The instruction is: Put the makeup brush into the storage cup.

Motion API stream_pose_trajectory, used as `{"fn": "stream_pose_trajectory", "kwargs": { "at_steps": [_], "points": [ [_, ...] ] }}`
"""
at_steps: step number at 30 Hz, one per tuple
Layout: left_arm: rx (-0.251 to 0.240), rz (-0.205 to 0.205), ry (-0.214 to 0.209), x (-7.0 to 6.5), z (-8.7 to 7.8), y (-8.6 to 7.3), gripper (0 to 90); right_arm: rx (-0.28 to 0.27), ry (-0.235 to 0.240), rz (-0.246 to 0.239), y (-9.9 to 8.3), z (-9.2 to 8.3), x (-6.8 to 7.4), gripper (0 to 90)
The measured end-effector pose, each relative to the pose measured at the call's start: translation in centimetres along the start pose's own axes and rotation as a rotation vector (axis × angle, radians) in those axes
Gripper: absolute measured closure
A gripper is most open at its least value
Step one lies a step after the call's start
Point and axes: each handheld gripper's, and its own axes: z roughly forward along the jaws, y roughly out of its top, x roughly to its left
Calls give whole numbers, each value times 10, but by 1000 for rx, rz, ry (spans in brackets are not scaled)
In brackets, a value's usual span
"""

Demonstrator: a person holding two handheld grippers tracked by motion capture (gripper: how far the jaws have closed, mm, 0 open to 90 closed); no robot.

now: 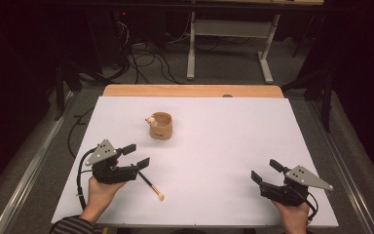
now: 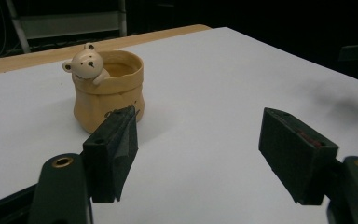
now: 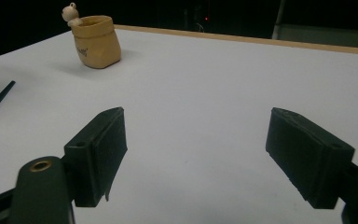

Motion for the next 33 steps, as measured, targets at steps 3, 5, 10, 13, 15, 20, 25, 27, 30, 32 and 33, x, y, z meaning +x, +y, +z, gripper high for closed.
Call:
{"fn": "stream_pose_trajectory", "kwargs": {
  "at_steps": [3, 5, 10, 13, 15, 20, 25, 27, 30, 32, 33],
  "points": [
    [10, 1, -2, 1, 2, 3, 288, 0, 3, 0, 0, 0, 0, 221],
    [19, 3, -4, 1, 3, 4, 288, 1, 3, 1, 0, 0, 0, 221],
    [37, 11, -10, 1, 7, 8, 287, 2, 7, 2, 0, 0, 0, 221],
    [53, 21, -13, 1, 9, 11, 287, 0, 6, 2, 0, 0, 0, 221],
    [64, 28, -16, 1, 11, 13, 285, 1, 7, 4, 0, 1, 0, 221],
    [101, 45, -18, 1, 15, 17, 278, 4, 9, 4, 0, 1, 0, 221],
    [139, 63, -20, 0, 18, 21, 270, 2, 6, 6, 0, 1, 0, 221],
    [151, 70, -26, -1, 19, 22, 269, 2, 6, 6, 0, 1, -1, 221],
    [172, 84, -31, -2, 20, 24, 268, 2, 7, 5, 0, 1, -1, 221],
    [182, 89, -33, -2, 21, 25, 268, 2, 9, 6, 0, 1, -1, 221],
    [186, 90, -35, -2, 21, 26, 266, 2, 8, 8, 0, 1, -1, 221]
  ]
}}
